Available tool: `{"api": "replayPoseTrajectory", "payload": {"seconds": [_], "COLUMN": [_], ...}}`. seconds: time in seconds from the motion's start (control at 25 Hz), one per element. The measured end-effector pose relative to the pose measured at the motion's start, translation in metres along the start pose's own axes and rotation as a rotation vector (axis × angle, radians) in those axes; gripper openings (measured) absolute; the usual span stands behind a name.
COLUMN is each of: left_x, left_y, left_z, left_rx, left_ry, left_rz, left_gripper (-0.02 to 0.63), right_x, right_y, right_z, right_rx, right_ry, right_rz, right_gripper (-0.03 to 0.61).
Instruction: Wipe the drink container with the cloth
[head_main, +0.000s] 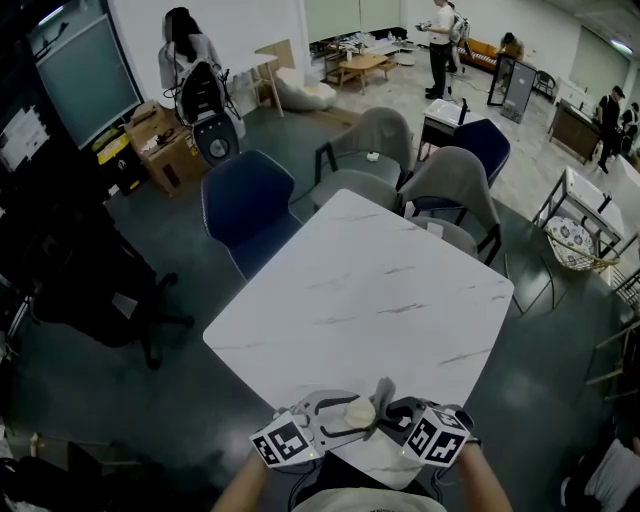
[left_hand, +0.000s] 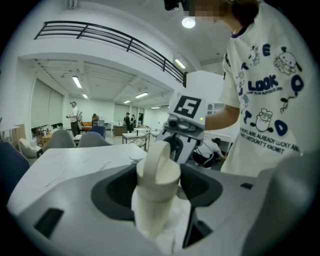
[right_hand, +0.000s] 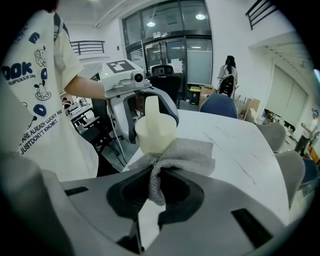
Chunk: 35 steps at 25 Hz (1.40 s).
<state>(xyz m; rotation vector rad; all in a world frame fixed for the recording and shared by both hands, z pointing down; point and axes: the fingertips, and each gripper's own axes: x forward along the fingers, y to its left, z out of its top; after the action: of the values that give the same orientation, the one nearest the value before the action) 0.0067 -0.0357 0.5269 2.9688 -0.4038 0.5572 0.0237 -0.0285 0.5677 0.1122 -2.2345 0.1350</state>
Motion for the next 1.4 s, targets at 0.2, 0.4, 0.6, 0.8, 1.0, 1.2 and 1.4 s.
{"api": "replayPoseTrajectory", "payload": {"seconds": [0.2, 0.4, 0.6, 0.8, 1.0, 1.2, 1.4], "left_x": [-0.001, -0.001, 0.000, -0.002, -0.002, -0.001, -0.001], "left_y": [-0.002, -0.004, -0.005, -0.006, -0.007, -0.006, -0.005], "left_z": [0.002, 0.000, 0.001, 0.001, 0.000, 0.001, -0.001], "left_rx": [0.031, 0.050, 0.050, 0.051, 0.044, 0.042, 0.008], "left_ry": [0.006, 0.011, 0.024, 0.023, 0.013, 0.012, 0.007], "left_rz": [-0.090, -0.169, -0.181, -0.176, -0.165, -0.149, -0.100], "left_gripper": [0.279, 0.279, 0.279, 0.279, 0.279, 0.279, 0.279], "right_x": [-0.011, -0.017, -0.014, 0.006, 0.032, 0.056, 0.071], "right_y": [0.000, 0.000, -0.003, -0.005, -0.003, 0.000, 0.006], "right_z": [0.009, 0.014, 0.012, -0.002, -0.021, -0.042, -0.054], "right_rx": [-0.046, -0.084, -0.101, -0.070, -0.053, -0.025, 0.021], "right_ry": [0.017, 0.032, 0.048, 0.066, 0.101, 0.131, 0.128], "right_rz": [0.016, 0.023, 0.030, 0.033, 0.038, 0.039, 0.038], "right_gripper": [0.046, 0.046, 0.046, 0.046, 0.046, 0.046, 0.046]}}
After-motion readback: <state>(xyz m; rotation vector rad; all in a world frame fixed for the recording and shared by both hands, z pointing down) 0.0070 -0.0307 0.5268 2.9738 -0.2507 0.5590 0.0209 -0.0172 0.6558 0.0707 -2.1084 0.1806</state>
